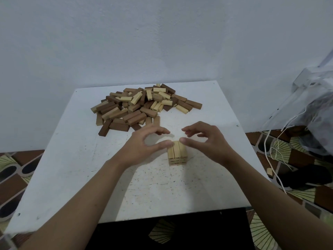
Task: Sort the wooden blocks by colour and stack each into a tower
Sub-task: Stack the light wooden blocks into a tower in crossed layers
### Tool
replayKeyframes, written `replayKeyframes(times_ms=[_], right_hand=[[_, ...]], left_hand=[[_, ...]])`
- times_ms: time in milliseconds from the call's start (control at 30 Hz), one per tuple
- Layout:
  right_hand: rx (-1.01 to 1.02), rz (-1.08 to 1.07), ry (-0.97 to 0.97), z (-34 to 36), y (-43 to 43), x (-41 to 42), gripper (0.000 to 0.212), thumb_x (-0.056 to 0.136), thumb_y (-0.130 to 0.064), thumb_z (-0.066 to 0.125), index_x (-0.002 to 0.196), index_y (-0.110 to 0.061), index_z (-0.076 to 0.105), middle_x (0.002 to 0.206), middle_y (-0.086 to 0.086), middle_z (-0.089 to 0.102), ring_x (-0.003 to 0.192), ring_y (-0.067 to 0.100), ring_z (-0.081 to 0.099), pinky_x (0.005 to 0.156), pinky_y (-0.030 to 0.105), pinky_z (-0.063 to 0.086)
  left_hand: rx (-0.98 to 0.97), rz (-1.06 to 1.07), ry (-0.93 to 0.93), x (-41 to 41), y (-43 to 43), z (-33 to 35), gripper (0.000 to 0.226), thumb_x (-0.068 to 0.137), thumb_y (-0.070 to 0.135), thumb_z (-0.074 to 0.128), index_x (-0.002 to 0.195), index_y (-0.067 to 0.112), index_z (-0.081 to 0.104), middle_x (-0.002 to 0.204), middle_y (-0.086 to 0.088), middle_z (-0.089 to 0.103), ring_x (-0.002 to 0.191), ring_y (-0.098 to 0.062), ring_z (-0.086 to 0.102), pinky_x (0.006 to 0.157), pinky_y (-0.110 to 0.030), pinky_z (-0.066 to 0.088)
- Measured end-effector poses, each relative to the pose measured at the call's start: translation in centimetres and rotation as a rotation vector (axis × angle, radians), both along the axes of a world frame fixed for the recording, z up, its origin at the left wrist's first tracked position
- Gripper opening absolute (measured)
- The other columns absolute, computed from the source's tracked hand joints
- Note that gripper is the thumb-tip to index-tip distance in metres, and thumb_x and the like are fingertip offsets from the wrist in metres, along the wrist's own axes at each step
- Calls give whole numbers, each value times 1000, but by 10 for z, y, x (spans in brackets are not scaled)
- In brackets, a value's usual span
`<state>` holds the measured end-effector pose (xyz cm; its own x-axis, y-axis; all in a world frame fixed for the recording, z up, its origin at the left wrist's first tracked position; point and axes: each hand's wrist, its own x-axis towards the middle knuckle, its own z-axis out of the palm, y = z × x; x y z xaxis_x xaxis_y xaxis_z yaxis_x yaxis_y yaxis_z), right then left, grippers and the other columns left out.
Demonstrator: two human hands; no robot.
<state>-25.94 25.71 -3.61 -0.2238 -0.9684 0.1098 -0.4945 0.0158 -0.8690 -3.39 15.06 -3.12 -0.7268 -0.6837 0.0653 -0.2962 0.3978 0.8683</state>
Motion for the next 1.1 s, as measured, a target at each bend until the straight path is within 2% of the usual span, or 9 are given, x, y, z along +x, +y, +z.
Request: replayKeyframes(times_ms=[100,233,333,433,567,700,833,1000,1100], right_hand=[[-47,-103,6,-1,-15,0,28,85,-49,73,99,-25,74,94,-16,72,91,5,67,81,29,54],[-98,-229,158,-10,-40,-10,10,94,-25,67,98,-18,72,97,-10,70,90,7,62,79,26,50],[-11,-208,351,-19,-57,-19,24,99,-22,57,120,-14,66,123,-3,64,114,16,57,98,29,44],[52,-94,519,-21,-69,-21,36,102,-21,51,136,-10,58,141,4,56,133,24,47,111,36,37],[157,-31,621,-18,-82,-17,42,104,-26,45,144,-12,49,148,3,50,139,24,40,112,46,36],[216,-67,622,-20,-88,-7,41,104,-30,44,141,-16,52,140,3,58,131,24,48,109,48,37],[70,-114,547,-26,-87,-1,31,98,-21,56,128,-15,62,118,1,67,102,20,63,95,44,50],[54,-127,656,-26,-95,-5,33,96,-18,57,127,-11,65,131,3,63,123,23,55,101,46,48],[90,-103,721,-25,-100,-3,24,97,-20,53,110,-9,70,115,4,68,110,24,59,93,46,51]], left_hand=[[-31,16,29,-1,-12,1,24,89,46,69,104,28,73,105,7,66,101,-8,61,82,-9,40],[-252,176,-47,-1,-34,-14,12,97,37,66,105,28,70,107,15,62,105,-5,54,88,-33,39],[-449,296,-257,7,-40,-36,22,103,39,54,121,31,63,127,20,50,125,-5,39,93,-37,19],[-560,249,-345,19,-38,-59,40,100,46,44,135,30,58,144,14,46,138,-8,33,96,-42,20],[-598,257,-375,17,-37,-66,42,103,47,41,139,31,55,149,12,46,143,-7,29,96,-41,17],[-621,303,-361,19,-35,-65,38,103,46,44,137,36,58,143,12,46,135,-10,34,92,-41,21],[-566,455,-375,19,-36,-64,33,100,46,50,127,36,65,137,5,45,126,-15,40,88,-42,23],[-637,289,-360,19,-35,-59,33,102,42,53,135,48,54,142,8,38,127,-13,36,83,-39,23],[-645,314,-388,20,-39,-63,34,99,26,57,124,48,61,134,7,43,122,-17,40,78,-37,16]])
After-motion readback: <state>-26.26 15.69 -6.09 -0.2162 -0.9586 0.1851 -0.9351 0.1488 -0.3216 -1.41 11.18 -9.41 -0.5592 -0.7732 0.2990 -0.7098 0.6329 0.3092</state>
